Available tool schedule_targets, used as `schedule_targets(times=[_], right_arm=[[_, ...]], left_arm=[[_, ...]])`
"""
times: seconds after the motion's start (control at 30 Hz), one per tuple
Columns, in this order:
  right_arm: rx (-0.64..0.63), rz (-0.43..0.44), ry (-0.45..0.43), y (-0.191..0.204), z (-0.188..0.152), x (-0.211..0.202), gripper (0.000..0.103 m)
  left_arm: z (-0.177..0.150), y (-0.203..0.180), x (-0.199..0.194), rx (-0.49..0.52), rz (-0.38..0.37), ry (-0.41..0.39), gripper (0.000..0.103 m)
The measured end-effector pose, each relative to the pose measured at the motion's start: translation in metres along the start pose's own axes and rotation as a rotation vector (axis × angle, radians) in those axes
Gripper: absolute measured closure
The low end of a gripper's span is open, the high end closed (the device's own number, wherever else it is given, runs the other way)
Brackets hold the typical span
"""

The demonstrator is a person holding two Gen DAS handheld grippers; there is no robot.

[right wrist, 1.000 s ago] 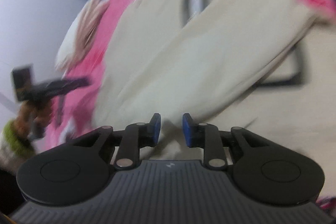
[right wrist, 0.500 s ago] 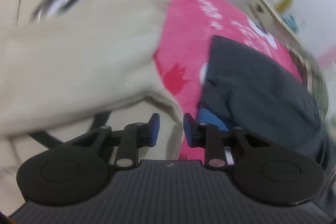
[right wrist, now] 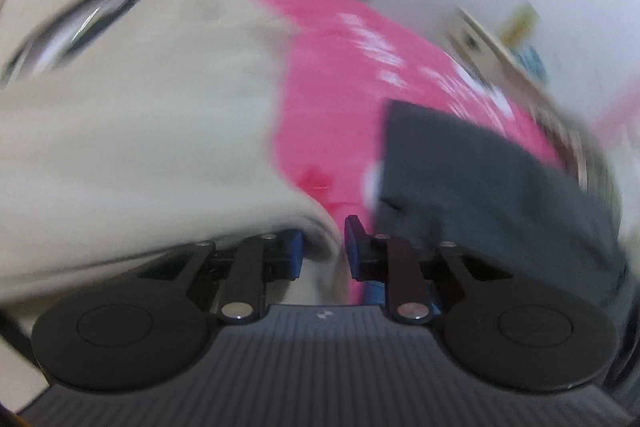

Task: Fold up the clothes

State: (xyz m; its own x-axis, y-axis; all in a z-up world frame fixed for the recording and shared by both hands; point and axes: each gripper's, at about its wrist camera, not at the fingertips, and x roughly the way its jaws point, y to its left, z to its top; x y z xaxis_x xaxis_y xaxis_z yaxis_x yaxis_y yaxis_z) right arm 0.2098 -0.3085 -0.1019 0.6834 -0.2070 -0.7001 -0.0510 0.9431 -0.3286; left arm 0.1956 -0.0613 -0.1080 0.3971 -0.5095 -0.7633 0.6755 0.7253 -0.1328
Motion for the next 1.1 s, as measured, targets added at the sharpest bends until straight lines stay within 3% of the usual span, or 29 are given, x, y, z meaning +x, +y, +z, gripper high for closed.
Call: schedule_targets(times=[0.07, 0.17, 0.33, 0.37, 0.43, 0.5, 0.57, 0.63, 0.7, 0.8, 0.93, 1.0, 1.1], right_arm=[[0.163, 0.058, 0.053, -0.022, 0.0, 0.009, 0.083], [0.238, 0.07, 0.109, -0.029, -0.01, 0.02, 0.072], [0.237, 0.049, 0.171, -0.028, -0.007, -0.003, 0.065], [0.205, 0.011, 0.21, -0.023, -0.007, -0.011, 0.054], [0.142, -0.04, 0.265, -0.013, -0.008, -0.029, 0.049], [0.1, -0.032, 0.242, -0.005, -0.008, -0.056, 0.051], [0.111, -0.009, 0.163, -0.001, 0.003, -0.077, 0.052], [0.167, 0.087, 0.058, -0.001, 0.024, -0.083, 0.058], [0.177, 0.153, 0.003, 0.003, 0.048, -0.065, 0.074], [0.192, 0.259, -0.033, 0.014, 0.075, -0.021, 0.087], [0.222, 0.318, -0.021, 0.024, 0.089, 0.049, 0.092], [0.279, 0.332, 0.028, 0.019, 0.085, 0.088, 0.094], [0.361, 0.343, 0.02, 0.006, 0.086, 0.095, 0.094]], left_arm=[[-0.001, 0.0, -0.001, -0.009, -0.005, -0.01, 0.059], [-0.003, 0.0, 0.003, -0.011, -0.004, -0.027, 0.056], [-0.005, -0.002, 0.004, -0.02, -0.016, -0.054, 0.048], [-0.005, -0.002, 0.005, -0.016, -0.018, -0.057, 0.048], [-0.007, -0.001, 0.005, -0.02, -0.024, -0.067, 0.047], [-0.008, 0.001, 0.007, -0.028, -0.031, -0.076, 0.047], [-0.009, 0.002, 0.009, -0.036, -0.035, -0.084, 0.047], [-0.009, 0.002, 0.011, -0.04, -0.033, -0.089, 0.046], [-0.008, 0.001, 0.011, -0.042, -0.026, -0.093, 0.046], [-0.004, 0.001, 0.012, -0.06, -0.024, -0.093, 0.046], [0.002, 0.005, 0.016, -0.081, -0.028, -0.096, 0.046], [0.004, 0.007, 0.018, -0.087, -0.029, -0.099, 0.046], [0.005, 0.009, 0.02, -0.091, -0.037, -0.102, 0.045]])
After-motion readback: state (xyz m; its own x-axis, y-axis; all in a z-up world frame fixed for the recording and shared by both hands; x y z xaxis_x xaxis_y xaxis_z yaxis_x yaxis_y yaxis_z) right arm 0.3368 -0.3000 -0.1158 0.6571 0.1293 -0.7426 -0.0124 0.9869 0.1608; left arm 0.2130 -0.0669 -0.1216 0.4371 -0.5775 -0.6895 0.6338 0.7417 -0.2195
